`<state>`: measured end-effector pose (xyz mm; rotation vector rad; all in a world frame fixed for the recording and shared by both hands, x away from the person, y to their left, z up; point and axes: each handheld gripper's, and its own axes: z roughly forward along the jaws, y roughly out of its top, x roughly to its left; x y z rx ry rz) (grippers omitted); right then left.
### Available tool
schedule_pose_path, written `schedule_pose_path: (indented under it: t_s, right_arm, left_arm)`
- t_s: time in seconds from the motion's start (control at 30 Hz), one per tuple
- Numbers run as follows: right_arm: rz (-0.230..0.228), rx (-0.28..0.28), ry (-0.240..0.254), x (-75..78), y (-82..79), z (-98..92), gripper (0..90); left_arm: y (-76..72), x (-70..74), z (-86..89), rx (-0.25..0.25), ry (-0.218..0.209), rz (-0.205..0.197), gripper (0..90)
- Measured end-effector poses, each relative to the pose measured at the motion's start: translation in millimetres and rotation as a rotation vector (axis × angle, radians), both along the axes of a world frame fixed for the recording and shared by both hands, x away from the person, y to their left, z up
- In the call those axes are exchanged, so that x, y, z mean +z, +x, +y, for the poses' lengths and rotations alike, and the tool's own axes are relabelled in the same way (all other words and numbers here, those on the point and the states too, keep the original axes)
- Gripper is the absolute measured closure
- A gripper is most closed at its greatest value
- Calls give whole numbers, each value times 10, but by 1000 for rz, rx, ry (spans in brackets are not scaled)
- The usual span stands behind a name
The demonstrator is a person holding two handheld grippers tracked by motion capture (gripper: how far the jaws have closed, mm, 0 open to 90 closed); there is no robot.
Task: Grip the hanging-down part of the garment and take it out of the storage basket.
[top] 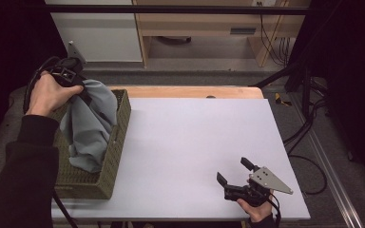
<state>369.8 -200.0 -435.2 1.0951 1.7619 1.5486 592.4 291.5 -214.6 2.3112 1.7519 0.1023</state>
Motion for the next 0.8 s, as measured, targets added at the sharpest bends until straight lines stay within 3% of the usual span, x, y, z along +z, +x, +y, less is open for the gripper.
schedule_pose_path:
  t_s: [0.47,0.8]
  right_arm:
    - [5,-5,5,5,-1,9,13]
    - [4,2,2,9,11,23,15]
  left_arm:
    - [-31,34,24,1,-2,-7,832]
    - [-73,173,39,2,3,-25,832]
